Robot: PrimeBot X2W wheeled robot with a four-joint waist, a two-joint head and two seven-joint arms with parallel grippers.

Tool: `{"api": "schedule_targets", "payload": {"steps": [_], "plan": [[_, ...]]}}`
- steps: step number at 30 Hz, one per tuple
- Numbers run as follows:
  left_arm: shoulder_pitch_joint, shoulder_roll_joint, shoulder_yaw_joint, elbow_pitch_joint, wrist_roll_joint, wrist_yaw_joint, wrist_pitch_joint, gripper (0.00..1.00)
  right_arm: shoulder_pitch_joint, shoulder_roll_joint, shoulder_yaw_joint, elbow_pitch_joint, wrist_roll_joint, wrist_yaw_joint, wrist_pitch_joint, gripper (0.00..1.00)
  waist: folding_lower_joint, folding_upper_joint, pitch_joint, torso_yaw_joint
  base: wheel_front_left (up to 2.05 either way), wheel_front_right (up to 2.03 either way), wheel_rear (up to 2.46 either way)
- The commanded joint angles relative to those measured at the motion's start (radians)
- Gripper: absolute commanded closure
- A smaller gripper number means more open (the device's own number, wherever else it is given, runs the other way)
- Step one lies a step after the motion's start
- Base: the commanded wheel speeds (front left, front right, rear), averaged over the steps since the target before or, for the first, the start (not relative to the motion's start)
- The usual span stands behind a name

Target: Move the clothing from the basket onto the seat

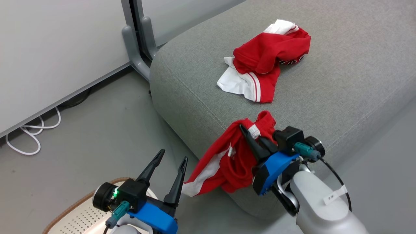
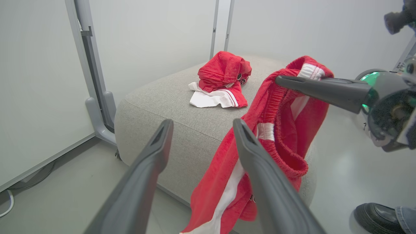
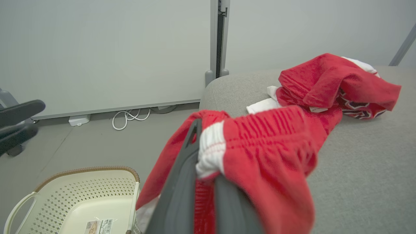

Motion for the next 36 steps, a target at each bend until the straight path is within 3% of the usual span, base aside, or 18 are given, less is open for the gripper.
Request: {"api": "schedule_targets", "payload": {"steps": [1, 5, 11, 19, 25, 30, 36], "plan": [[-0.018, 0.01, 0.006, -0.005, 0.005, -0.002, -0.003, 0.0, -0.041, 0.001, -0.016, -0.013, 0.008, 0.0, -0.005, 1.0, 0.0, 0.0, 0.015, -0.003, 0.0, 0.0, 0.0], [-0.028, 0.019, 0.014, -0.015, 0.012, -0.002, -0.003, 0.0, -0.092, 0.001, -0.038, -0.019, 0.006, 0.0, -0.005, 1.0, 0.0, 0.0, 0.043, -0.007, 0.0, 0.0, 0.0], [-0.059, 0.054, 0.031, -0.054, 0.033, -0.002, -0.003, 0.0, -0.299, -0.011, -0.111, 0.012, -0.042, 0.0, -0.005, 1.0, 0.0, 0.0, 0.137, -0.009, 0.0, 0.0, 0.0], [-0.126, 0.106, 0.018, -0.106, 0.055, -0.002, -0.003, 0.0, -0.527, -0.145, -0.162, 0.0, -0.05, 0.0, 0.017, 1.0, 0.0, 0.0, 0.271, 0.021, 0.0, 0.0, 0.0], [-0.19, 0.172, -0.005, -0.155, 0.073, -0.002, -0.001, 0.0, -0.676, -0.289, -0.295, -0.059, -0.042, 0.0, 0.027, 1.0, 0.0, 0.0, 0.408, 0.048, 0.0, 0.0, 0.0], [-0.242, 0.22, -0.026, -0.212, 0.085, -0.002, 0.018, 0.0, -0.716, -0.346, -0.439, -0.08, -0.077, 0.0, 0.015, 1.0, 0.0, 0.0, 0.508, 0.076, 0.0, 0.0, 0.0], [-0.287, 0.258, -0.032, -0.282, 0.097, -0.001, 0.042, 0.0, -0.661, -0.338, -0.537, -0.023, -0.131, 0.0, 0.003, 1.0, 0.0, 0.0, 0.596, 0.11, 0.0, 0.0, 0.0]]}}
